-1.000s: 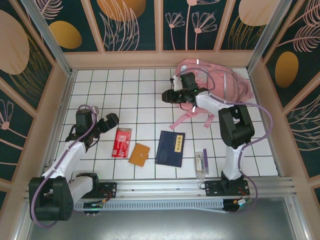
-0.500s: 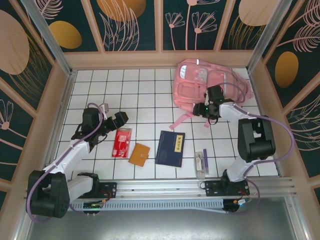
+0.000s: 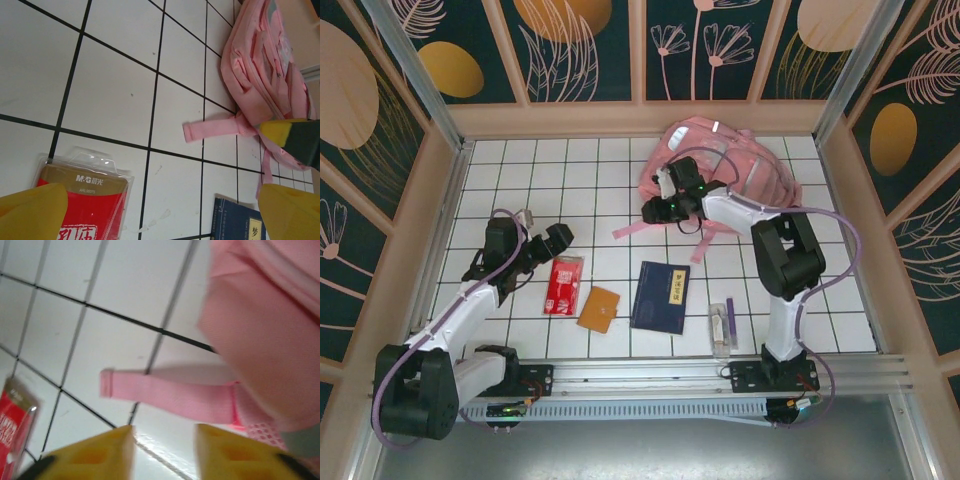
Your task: Pack the student bag
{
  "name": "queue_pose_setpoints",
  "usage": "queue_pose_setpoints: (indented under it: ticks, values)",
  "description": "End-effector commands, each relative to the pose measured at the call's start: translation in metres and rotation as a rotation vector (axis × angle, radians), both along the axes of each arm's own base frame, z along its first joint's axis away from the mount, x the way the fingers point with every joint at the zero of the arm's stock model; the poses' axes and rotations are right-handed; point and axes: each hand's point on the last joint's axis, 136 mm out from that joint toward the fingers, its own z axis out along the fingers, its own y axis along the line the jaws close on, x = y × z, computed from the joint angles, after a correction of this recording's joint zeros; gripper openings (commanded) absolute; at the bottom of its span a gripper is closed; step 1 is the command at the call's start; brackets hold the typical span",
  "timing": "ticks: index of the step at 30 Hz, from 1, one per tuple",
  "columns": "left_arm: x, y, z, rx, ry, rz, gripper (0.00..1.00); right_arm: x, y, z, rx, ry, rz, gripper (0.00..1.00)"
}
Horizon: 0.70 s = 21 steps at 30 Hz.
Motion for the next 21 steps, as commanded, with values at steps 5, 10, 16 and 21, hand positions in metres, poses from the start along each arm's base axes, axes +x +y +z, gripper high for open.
queue_pose_setpoints:
  ticks: [5, 10, 16, 21]
  values:
    - [-0.005, 0.006, 0.010, 0.020, 0.008, 0.031, 0.97, 0.022, -0.135, 0.033, -0.047, -0.110, -0.389, 0.63]
    - [-0.009, 0.008, -0.004, 0.009, 0.034, 0.051, 0.95, 0.014, -0.209, -0.012, -0.235, 0.006, -0.527, 0.64]
    - [-0.005, 0.010, -0.019, 0.010, 0.092, 0.078, 0.94, 0.022, -0.160, -0.036, -0.113, 0.069, -0.391, 0.38]
    - [-0.002, 0.006, -0.022, -0.025, 0.124, 0.086, 0.94, 0.035, -0.054, -0.029, 0.020, 0.071, -0.197, 0.28]
